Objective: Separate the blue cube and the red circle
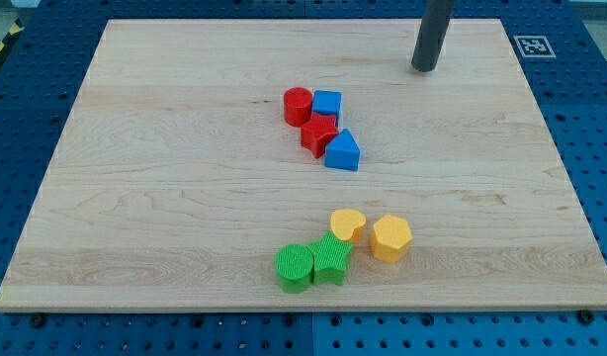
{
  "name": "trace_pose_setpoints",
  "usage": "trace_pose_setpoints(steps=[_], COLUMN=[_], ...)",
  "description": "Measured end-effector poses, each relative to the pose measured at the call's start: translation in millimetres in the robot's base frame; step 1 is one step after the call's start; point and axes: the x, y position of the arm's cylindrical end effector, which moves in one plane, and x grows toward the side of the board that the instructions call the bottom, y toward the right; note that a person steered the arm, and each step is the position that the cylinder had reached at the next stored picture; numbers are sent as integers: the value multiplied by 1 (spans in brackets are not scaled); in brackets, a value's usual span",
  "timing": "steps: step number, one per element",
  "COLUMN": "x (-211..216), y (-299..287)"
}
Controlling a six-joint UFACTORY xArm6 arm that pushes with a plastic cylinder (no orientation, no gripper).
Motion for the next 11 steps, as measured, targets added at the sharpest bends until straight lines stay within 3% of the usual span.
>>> trace_pose_setpoints(steps=[3, 6, 11], x=[7, 32, 84], y=[-6, -146, -158])
